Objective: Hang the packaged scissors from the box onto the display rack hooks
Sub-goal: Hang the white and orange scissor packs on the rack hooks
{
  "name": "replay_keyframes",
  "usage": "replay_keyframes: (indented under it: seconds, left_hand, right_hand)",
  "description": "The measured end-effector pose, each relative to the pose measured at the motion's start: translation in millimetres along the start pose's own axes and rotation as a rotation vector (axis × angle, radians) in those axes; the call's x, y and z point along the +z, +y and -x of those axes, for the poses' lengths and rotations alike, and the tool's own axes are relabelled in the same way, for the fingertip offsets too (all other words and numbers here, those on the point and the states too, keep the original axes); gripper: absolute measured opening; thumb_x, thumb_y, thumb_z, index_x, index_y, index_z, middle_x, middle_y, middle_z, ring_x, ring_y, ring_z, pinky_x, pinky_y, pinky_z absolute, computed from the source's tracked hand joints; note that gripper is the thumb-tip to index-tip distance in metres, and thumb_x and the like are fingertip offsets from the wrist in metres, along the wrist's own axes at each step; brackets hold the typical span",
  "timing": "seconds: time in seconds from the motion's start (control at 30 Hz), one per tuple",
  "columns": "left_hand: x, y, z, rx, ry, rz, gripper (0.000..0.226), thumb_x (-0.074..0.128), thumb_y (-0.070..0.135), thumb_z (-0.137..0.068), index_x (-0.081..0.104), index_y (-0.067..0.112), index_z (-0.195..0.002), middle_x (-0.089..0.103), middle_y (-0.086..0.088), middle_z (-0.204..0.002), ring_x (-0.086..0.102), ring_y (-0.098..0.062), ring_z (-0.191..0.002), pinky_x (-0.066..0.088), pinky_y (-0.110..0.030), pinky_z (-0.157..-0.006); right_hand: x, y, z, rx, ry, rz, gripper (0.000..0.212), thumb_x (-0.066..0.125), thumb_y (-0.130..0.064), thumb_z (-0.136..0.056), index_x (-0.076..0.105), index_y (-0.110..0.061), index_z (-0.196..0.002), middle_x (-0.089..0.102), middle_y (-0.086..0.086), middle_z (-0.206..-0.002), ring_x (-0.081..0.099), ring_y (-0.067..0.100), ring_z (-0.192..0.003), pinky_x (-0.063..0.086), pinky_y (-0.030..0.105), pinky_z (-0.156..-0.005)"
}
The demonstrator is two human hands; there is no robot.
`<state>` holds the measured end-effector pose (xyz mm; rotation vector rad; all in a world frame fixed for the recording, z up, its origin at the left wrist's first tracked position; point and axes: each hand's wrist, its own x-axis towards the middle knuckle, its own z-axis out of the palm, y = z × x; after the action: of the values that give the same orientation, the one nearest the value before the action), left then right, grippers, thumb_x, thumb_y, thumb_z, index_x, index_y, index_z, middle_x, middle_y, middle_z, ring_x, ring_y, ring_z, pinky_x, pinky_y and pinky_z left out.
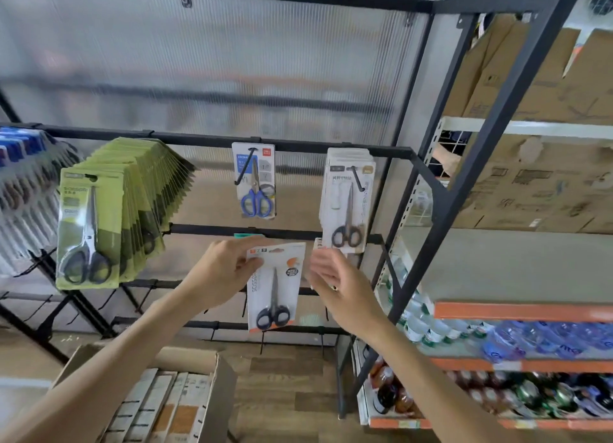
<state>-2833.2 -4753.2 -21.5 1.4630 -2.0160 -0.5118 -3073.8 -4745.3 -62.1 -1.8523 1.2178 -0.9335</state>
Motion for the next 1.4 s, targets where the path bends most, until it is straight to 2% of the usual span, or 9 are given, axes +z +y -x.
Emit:
replay_keyframes:
  seconds: [0.27,0.4,0.53,0.67,0.8,0.93,1.1,1.27,1.4]
  left_hand:
    - [15,28,-12,0.109,-0.031,0.052,0.035,0.06,0.009,-0.096,0.06,0.032,-0.122,0.058,0.036,-0.069,0.058,0.005,-0.065,0.042,-0.008,-0.061]
    - [13,29,-15,0.123,-0.04,0.13,0.045,0.061,0.018,-0.097,0.05,0.032,-0.138,0.062,0.031,-0.112,0.058,0.019,-0.101,0.052,-0.011,-0.086]
    - [10,25,-20,0.179,-0.051,0.008,0.062,0.06,0.028,-0.096,0.033,0.044,-0.148,0.053,0.021,-0.141,0.051,0.002,-0.127,0.045,-0.023,-0.104]
    - [15,27,-28,0.202,-0.074,-0.057,0.061,0.059,0.038,-0.096,0.027,0.055,-0.146,0.045,0.032,-0.141,0.052,-0.007,-0.127,0.044,-0.03,-0.105]
    - [21,33,-35,0.223,-0.079,-0.052,0.062,0.06,0.033,-0.097,0.024,0.069,-0.132,0.034,0.048,-0.129,0.044,0.009,-0.121,0.032,-0.005,-0.097]
    - [25,30,-38,0.182,-0.105,-0.053,0.062,0.059,0.033,-0.097,0.025,0.065,-0.137,0.046,0.032,-0.137,0.05,-0.002,-0.126,0.041,-0.025,-0.105]
    - [30,36,-47,0.177,-0.11,-0.028,0.056,0.06,0.027,-0.097,0.036,0.045,-0.145,0.054,0.021,-0.137,0.049,0.0,-0.127,0.045,-0.034,-0.108]
    - [27,34,-50,0.199,-0.072,-0.016,0.058,0.062,0.021,-0.096,0.037,0.053,-0.138,0.042,0.054,-0.116,0.04,0.027,-0.115,0.033,-0.001,-0.095]
    - [24,27,-43,0.143,-0.085,-0.015,0.058,0.061,0.025,-0.096,0.034,0.051,-0.14,0.056,0.026,-0.129,0.05,0.006,-0.122,0.043,-0.024,-0.104]
  right_hand:
    - [0,0,-1,-0.029,0.16,-0.119,0.018,0.063,-0.029,-0.098,0.064,-0.016,-0.111,0.072,-0.011,-0.102,0.069,0.008,-0.098,0.055,0.027,-0.09]
    - [-27,-4,-2,-0.064,0.206,-0.053,0.013,0.061,-0.028,-0.099,0.065,-0.017,-0.104,0.072,-0.006,-0.092,0.069,0.008,-0.089,0.055,0.025,-0.079]
    - [-66,-7,-8,-0.057,0.273,-0.036,0.013,0.062,-0.026,-0.099,0.066,-0.015,-0.105,0.073,-0.009,-0.089,0.069,0.004,-0.088,0.05,0.015,-0.073]
    - [-92,-11,-18,-0.021,0.32,-0.057,0.015,0.061,-0.028,-0.099,0.066,-0.017,-0.108,0.075,-0.004,-0.095,0.071,0.011,-0.09,0.055,0.024,-0.076]
    - [-105,-11,-34,0.056,0.343,-0.075,0.018,0.063,-0.03,-0.098,0.067,-0.015,-0.107,0.075,-0.006,-0.092,0.069,0.006,-0.083,0.05,0.014,-0.07]
    - [-106,0,-58,0.15,0.34,-0.024,0.025,0.063,-0.037,-0.096,0.069,-0.013,-0.098,0.073,0.01,-0.086,0.062,0.014,-0.071,0.046,0.031,-0.068]
    - [-107,-4,-115,0.244,0.351,0.075,0.019,0.057,-0.031,-0.1,0.058,-0.022,-0.083,0.063,-0.003,-0.076,0.052,0.008,-0.061,0.035,0.023,-0.053]
    - [-106,1,-142,0.205,0.37,0.357,0.031,0.048,-0.033,-0.104,0.055,-0.011,-0.083,0.057,0.002,-0.074,0.051,0.013,-0.064,0.035,0.028,-0.056]
    - [-102,1,-137,0.157,0.378,0.538,0.03,0.049,-0.035,-0.104,0.052,-0.012,-0.085,0.052,-0.001,-0.071,0.052,0.018,-0.067,0.033,0.03,-0.054]
